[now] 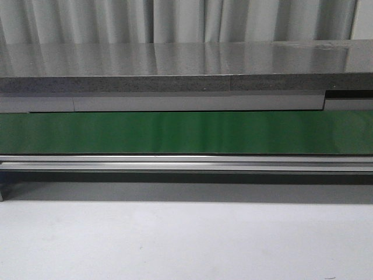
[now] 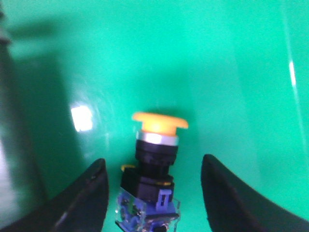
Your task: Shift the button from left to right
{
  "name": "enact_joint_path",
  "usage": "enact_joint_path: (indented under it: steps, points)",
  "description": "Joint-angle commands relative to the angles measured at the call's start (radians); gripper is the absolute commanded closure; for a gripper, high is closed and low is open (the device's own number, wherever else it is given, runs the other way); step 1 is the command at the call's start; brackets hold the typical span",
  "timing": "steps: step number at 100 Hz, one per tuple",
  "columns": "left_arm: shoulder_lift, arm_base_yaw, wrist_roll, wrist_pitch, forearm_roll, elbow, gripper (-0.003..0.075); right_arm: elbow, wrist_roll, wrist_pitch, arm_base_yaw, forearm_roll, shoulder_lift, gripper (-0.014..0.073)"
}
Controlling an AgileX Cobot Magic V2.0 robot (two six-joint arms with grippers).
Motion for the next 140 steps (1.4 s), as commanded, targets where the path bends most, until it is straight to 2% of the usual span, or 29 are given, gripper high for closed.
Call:
enact_joint_path:
  steps: [1, 45, 59, 82, 94, 118, 140]
  points:
    - [0.009, -0.001, -0.004, -0.087, -0.011, -0.031, 0.0715, -0.029, -0.008, -0.070, 0.024, 0.037, -0.102, 0.0187]
    - [0.009, -0.001, -0.004, -0.087, -0.011, -0.031, 0.0715, -0.004, -0.008, -0.182, 0.301, 0.087, -0.356, 0.0191]
    - [0.009, -0.001, -0.004, -0.087, -0.011, -0.031, 0.0715, 0.095, -0.008, -0.265, 0.395, 0.090, -0.473, 0.0191]
    - [0.009, -0.001, -0.004, -0.087, -0.011, -0.031, 0.0715, 0.356, -0.008, -0.463, 0.525, 0.090, -0.716, 0.0191]
    - [0.009, -0.001, -0.004, -0.087, -0.011, -0.031, 0.0715, 0.491, -0.008, -0.515, 0.556, 0.090, -0.875, 0.0191]
    - [0.009, -0.001, -0.004, -0.087, -0.011, -0.031, 0.0715, 0.724, -0.008, -0.517, 0.562, 0.090, -1.204, 0.0191]
    - [0.009, -0.001, -0.004, -0.087, -0.011, -0.031, 0.0715, 0.858, -0.008, -0.406, 0.562, 0.091, -1.507, 0.0191]
